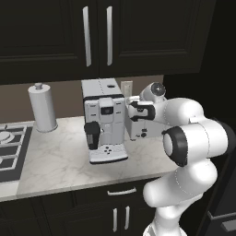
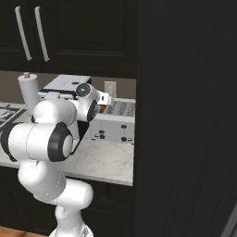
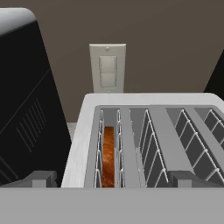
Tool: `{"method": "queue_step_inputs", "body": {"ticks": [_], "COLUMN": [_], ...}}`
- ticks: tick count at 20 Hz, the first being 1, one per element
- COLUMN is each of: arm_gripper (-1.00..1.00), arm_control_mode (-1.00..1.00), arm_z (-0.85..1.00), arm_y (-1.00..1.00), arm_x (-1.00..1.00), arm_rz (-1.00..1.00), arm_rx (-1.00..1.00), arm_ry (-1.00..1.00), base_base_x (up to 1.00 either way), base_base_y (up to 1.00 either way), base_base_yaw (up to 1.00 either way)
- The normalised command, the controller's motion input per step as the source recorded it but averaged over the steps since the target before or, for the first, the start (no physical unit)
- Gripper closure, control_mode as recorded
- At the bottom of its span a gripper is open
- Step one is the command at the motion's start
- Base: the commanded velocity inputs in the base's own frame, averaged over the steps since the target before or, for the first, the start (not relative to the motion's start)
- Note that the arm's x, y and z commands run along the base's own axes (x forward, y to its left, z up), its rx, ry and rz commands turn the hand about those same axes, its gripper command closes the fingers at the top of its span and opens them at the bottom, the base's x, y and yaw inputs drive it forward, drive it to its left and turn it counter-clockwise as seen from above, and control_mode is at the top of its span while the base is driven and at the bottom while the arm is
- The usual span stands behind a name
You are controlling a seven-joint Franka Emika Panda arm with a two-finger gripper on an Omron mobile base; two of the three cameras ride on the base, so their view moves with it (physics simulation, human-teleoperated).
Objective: Start the toaster. Once the lever pops up, take the bread to the plate on the dining counter.
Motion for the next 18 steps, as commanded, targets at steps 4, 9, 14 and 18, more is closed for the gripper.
{"method": "queue_step_inputs", "body": {"ticks": [4,9,14,18], "arm_gripper": [-1.00,-1.00,-1.00,-1.00], "arm_control_mode": [-1.00,-1.00,-1.00,-1.00], "arm_z": [0.00,0.00,0.00,0.00], "arm_y": [0.00,0.00,0.00,0.00], "arm_x": [0.00,0.00,0.00,0.00], "arm_rz": [0.00,0.00,0.00,0.00], "arm_rx": [0.00,0.00,0.00,0.00], "arm_ry": [0.00,0.00,0.00,0.00], "base_base_x": [0.00,0.00,0.00,0.00], "base_base_y": [0.00,0.00,0.00,0.00], "base_base_yaw": [0.00,0.00,0.00,0.00]}}
